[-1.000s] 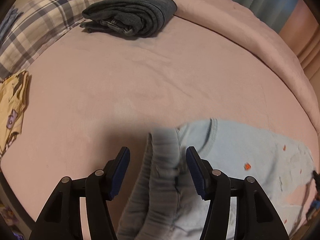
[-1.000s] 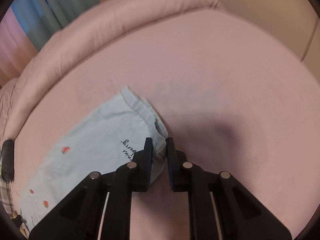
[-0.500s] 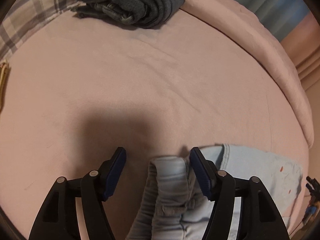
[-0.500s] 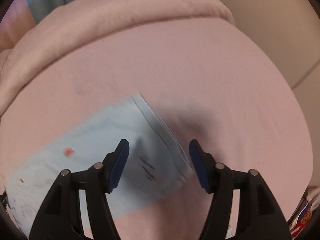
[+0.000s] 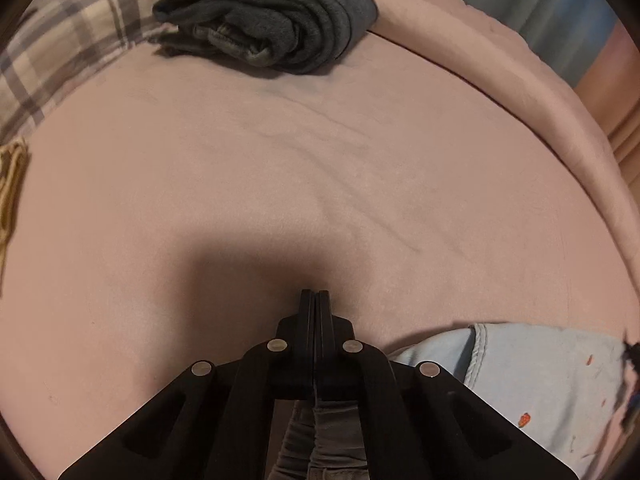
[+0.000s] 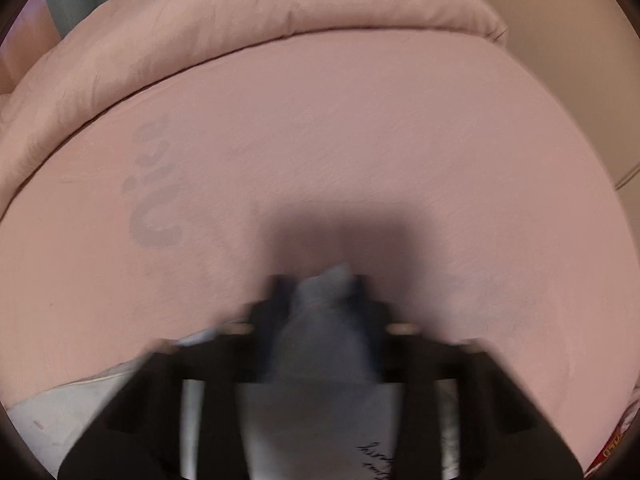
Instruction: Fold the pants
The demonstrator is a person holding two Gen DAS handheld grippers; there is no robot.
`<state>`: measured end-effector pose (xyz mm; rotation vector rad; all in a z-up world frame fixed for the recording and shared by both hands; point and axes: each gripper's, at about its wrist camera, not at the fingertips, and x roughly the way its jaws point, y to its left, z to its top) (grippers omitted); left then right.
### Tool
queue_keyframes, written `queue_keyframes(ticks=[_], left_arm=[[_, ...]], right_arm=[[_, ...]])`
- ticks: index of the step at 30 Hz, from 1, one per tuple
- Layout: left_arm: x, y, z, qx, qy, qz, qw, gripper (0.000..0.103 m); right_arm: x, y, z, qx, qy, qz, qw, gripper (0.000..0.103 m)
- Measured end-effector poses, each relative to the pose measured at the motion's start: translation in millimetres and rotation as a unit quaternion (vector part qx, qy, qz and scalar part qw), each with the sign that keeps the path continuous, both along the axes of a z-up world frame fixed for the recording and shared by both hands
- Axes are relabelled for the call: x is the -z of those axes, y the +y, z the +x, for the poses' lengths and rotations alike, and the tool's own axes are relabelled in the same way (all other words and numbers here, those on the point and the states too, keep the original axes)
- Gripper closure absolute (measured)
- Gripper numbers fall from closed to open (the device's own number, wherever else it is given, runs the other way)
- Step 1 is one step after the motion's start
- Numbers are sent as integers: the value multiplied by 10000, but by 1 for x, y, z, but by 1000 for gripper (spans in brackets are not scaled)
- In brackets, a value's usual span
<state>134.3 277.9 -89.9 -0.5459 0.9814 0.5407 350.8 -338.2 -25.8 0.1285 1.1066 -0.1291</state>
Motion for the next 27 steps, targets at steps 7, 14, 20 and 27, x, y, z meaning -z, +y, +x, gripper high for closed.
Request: queue_keyframes(ticks=[7, 14, 20, 27], left_arm=[[-50, 0, -25, 88, -773, -308, 9965, 103], [-77, -18, -46, 556, -753, -359, 9950, 103], [-25, -18, -32, 486, 171, -665, 9965, 97], [-12, 4, -22, 186, 83, -1126, 9934, 55]], right_arm=[[-71, 1, -22, -148, -921, 713, 9931, 92], [-123, 5, -66, -414, -1467, 1004, 9832, 92], [-110, -4, -54, -395, -1267, 1043, 9856, 91], [-105, 0, -53, -465, -1186, 979, 9870, 91]])
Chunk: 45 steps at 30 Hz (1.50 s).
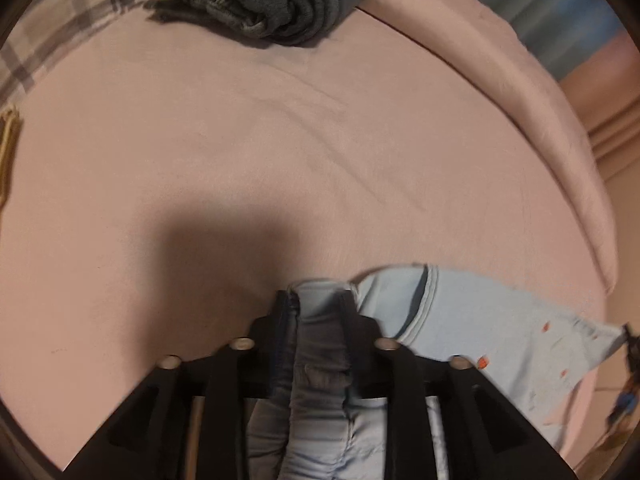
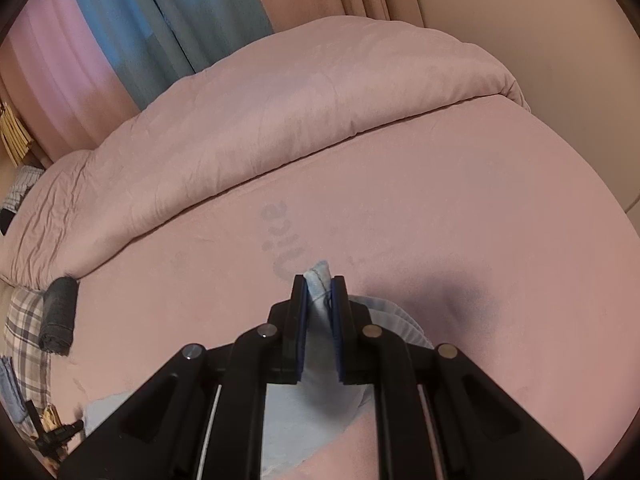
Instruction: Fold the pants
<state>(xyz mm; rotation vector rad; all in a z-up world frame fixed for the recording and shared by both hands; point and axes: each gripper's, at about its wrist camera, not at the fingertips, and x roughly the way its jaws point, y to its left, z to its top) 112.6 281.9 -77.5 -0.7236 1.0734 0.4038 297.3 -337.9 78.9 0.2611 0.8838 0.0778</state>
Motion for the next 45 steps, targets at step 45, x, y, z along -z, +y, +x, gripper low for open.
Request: queue_keyframes(ticks=[45], left_arm=[[-72, -94, -186, 257, -1393, 354, 9893, 70]], right_arm=[[83, -122, -293, 344, -92, 799, 9962, 92]])
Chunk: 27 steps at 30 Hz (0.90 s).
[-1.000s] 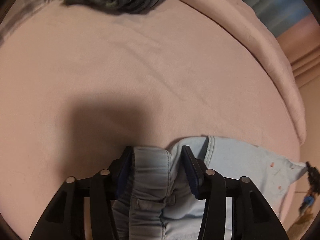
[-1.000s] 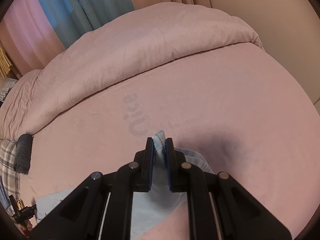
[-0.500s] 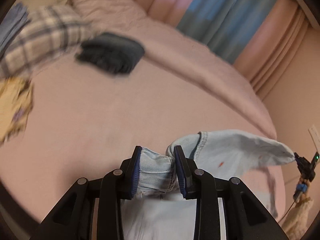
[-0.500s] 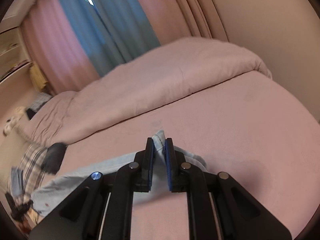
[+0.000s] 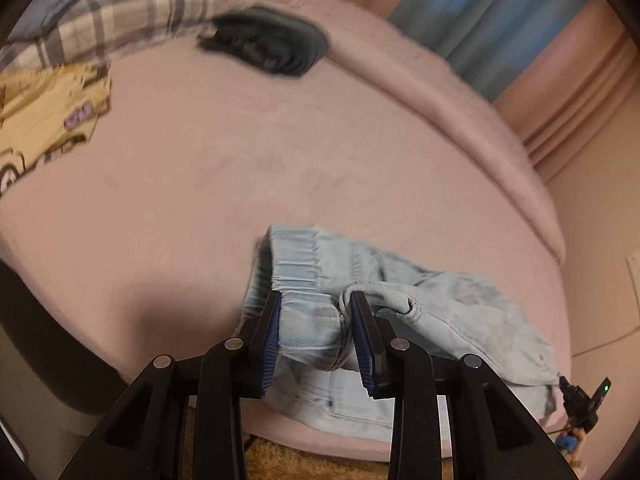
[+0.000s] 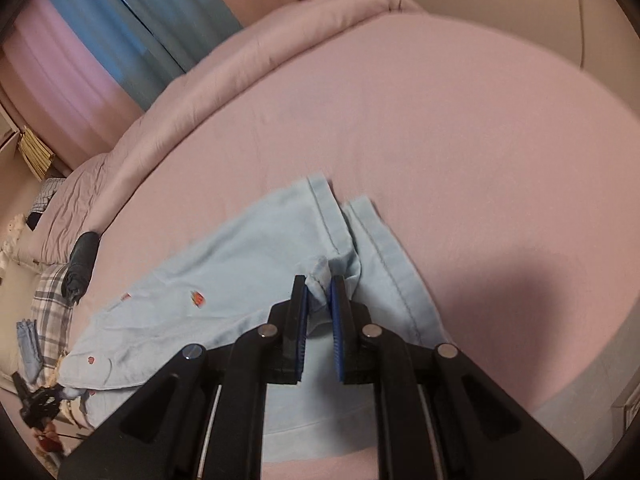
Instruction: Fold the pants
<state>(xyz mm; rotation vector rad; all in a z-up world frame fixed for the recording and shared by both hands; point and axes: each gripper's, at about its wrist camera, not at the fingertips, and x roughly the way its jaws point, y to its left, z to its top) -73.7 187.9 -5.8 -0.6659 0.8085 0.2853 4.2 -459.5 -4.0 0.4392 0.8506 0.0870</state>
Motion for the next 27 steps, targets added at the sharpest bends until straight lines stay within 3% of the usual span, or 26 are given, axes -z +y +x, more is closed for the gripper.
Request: queue_keyframes(ticks=[4, 8, 10, 14, 18, 20, 24, 27], left_arm=[[2, -3, -10, 187, 87, 234, 9995, 70], [36, -1, -12, 357, 755, 236, 9962, 68], [43, -5, -13, 402, 882, 350, 9947, 67], [39, -8, -8, 427, 975, 480, 9932, 66], [36, -12, -10, 511, 1072, 478, 9918, 65], [36, -15, -12, 551, 1122, 511, 9908, 62], [33, -15, -13, 564, 1292, 481, 9888, 52], [24, -12, -13, 603, 1377, 564, 9870, 49]], right_arm=[[-8, -6, -23, 139, -24, -6, 9999, 92], [16, -16, -38, 335, 318, 267, 9986, 92], [31, -20, -42, 472, 467, 425, 9969, 92], [30, -20, -43, 572, 469, 517, 9959, 92], [10, -16, -39, 628, 301, 287, 9972, 92], [8, -14, -37, 703, 441, 136, 9965, 92], [33, -16, -40, 870, 928, -119, 9918, 91], [33, -20, -45, 976, 847, 132, 9915, 87]])
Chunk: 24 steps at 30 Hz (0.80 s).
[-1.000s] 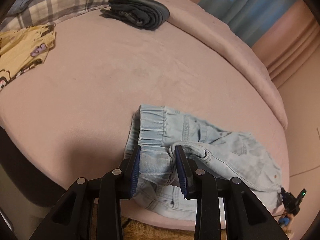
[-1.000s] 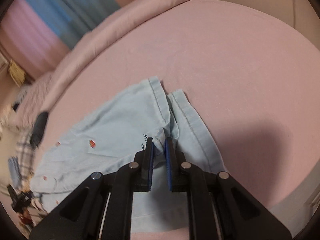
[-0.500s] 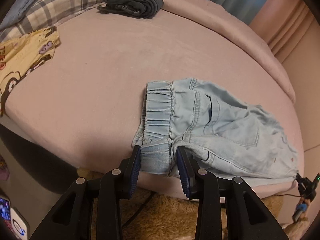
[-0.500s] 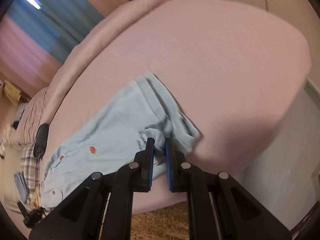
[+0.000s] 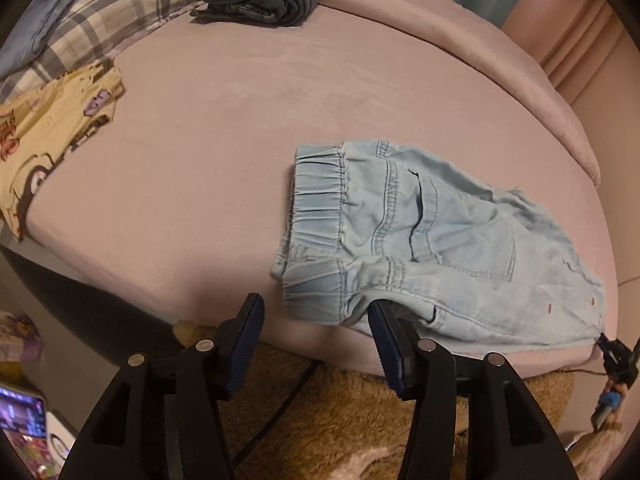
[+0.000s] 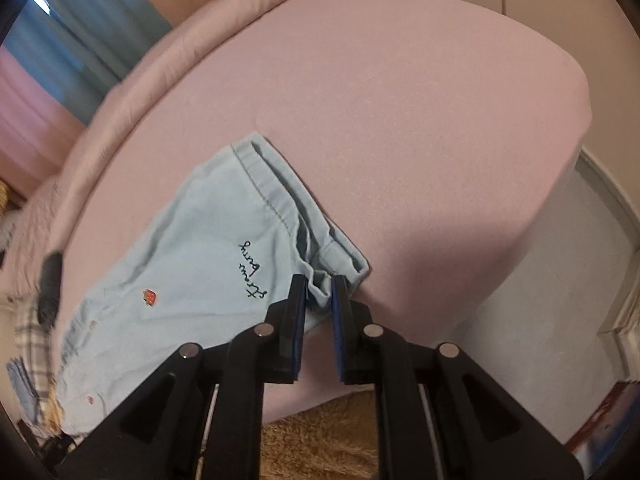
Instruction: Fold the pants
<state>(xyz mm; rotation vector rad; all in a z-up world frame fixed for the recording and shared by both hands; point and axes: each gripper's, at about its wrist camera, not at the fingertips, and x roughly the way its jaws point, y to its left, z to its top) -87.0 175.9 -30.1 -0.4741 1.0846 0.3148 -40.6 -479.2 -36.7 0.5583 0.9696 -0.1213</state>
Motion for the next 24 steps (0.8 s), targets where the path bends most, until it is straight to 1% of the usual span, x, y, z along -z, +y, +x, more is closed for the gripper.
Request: queue_keyframes(ticks=[1, 2, 3, 4, 5, 6, 7, 9, 10, 11, 12, 13, 14, 16, 17, 18, 19, 20, 21, 22, 24], left_arm=[[-3, 0, 0, 10, 5, 26, 10000, 49], [-10, 1, 0, -17, -12, 110, 9999, 49], [-15, -1, -1, -68, -53, 208, 9997, 49], [-21, -1, -3, -125, -136, 310, 9993, 49], [-28, 1, -4, -189, -267, 364, 9988, 46], [-30, 2, -6, -230, -335, 349, 9986, 42], [-32, 3, -5, -295, -373, 321, 9984, 41], [-32, 0, -1, -345, -323, 323, 9984, 41], [-33, -2, 1, -291, -315, 349, 9985, 41], [-34, -10, 5, -176, -368, 387, 9984, 41], [-37, -15, 8, -96, -434, 386, 9983, 41], [-39, -20, 11, 5, -524, 349, 9980, 41], [-41, -28, 16, 154, -649, 239, 9975, 41], [-44, -36, 23, 319, -832, 9, 9960, 41], [-43, -45, 29, 436, -913, -142, 9948, 41], [-40, -51, 34, 566, -924, -219, 9939, 41], [-35, -58, 41, 727, -905, -269, 9929, 41], [-29, -65, 47, 801, -833, -270, 9929, 41], [-19, -71, 55, 843, -675, -260, 9938, 41], [-9, -75, 60, 873, -520, -267, 9945, 41], [16, -81, 69, 890, -129, -237, 9957, 41]], right_arm=[[-3, 0, 0, 25, 22, 22, 10000, 83], [-8, -1, -1, 128, 72, -77, 9999, 77], [-11, -2, -4, 215, 103, -213, 9995, 62], [-15, -2, -5, 314, 113, -367, 9988, 55], [-18, -4, -5, 342, 73, -380, 9987, 55], [-19, -4, -6, 317, 10, -273, 9991, 55], [-19, -4, -6, 286, -36, -140, 9995, 56], [-17, 3, -3, 162, -87, 54, 9998, 56], [-15, 9, -1, 98, -93, 53, 9999, 60], [-12, 16, 2, 29, -73, -78, 9999, 64], [-9, 20, 4, 43, 3, -300, 9995, 82], [-6, 25, 7, 88, 161, -592, 9981, 94], [-4, 25, 7, 172, 223, -694, 9972, 95], [-12, 18, 3, 490, -41, -391, 9980, 95], [-19, 16, 0, 547, -237, -295, 9978, 95], [-26, 17, 0, 514, -373, -353, 9974, 95], [-31, 20, 1, 485, -414, -522, 9966, 95], [-31, 23, 3, 444, -392, -675, 9960, 95], [-28, 25, 7, 414, -312, -830, 9952, 95], [-20, 27, 12, 395, -155, -927, 9948, 95], [3, 27, 17, 473, 136, -841, 9952, 95]])
